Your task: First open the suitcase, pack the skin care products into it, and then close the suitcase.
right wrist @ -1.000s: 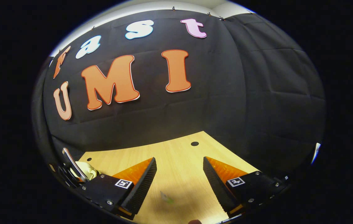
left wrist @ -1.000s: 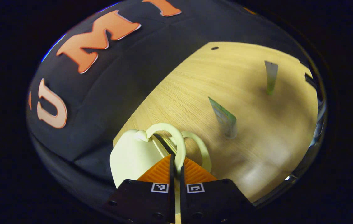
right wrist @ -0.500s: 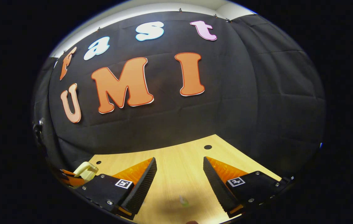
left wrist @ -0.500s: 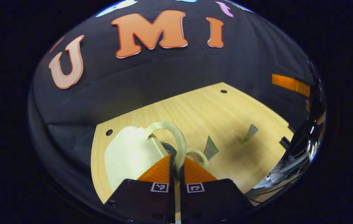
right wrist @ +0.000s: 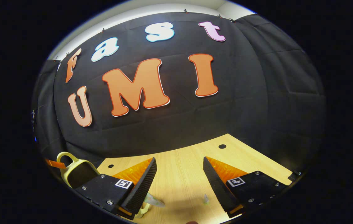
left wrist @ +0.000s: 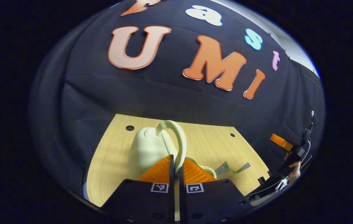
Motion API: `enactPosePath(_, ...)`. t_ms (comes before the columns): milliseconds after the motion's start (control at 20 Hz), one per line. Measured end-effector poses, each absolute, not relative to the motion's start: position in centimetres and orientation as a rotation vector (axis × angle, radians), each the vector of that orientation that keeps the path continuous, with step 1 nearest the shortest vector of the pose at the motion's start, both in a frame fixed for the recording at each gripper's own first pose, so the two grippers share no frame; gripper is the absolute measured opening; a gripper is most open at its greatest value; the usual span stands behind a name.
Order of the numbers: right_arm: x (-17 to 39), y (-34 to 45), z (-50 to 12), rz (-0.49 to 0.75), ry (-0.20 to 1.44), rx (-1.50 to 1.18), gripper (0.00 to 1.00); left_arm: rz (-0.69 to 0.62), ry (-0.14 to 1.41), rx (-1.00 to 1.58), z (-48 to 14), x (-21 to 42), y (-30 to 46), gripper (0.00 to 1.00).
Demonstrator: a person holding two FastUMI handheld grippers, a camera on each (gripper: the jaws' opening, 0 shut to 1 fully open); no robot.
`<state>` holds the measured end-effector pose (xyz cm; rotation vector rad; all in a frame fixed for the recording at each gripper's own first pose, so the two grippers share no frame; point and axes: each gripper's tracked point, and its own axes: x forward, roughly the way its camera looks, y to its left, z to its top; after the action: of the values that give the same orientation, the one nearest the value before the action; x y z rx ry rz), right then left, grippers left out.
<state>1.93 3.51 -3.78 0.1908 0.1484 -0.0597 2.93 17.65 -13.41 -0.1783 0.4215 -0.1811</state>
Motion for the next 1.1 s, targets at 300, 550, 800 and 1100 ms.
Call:
enactPosePath(300, 2.2, 7.3, -2.4, -0.062, 0.134, 0.208, 0.95, -0.152, 0.381, -0.385, -15.2, 2.9, 29.4, 0.02)
enactPosePath(550, 2.2, 10.5, -2.8, -0.041, 0.153, 0.178, 0.95, -0.069, 0.406, -0.434, -19.7, 3.8, 37.6, 0.02)
enactPosePath(800, 2.1, 11.6, -3.0, -0.039, 0.173, 0.168, 0.95, 0.092, 0.520, -0.435, -28.3, 4.3, 44.5, 0.03)
enactPosePath(1100, 1.6, 10.8, -3.4, -0.072, 0.185, 0.135, 0.95, 0.195, 0.610, -0.495, -35.6, 3.4, 47.8, 0.03)
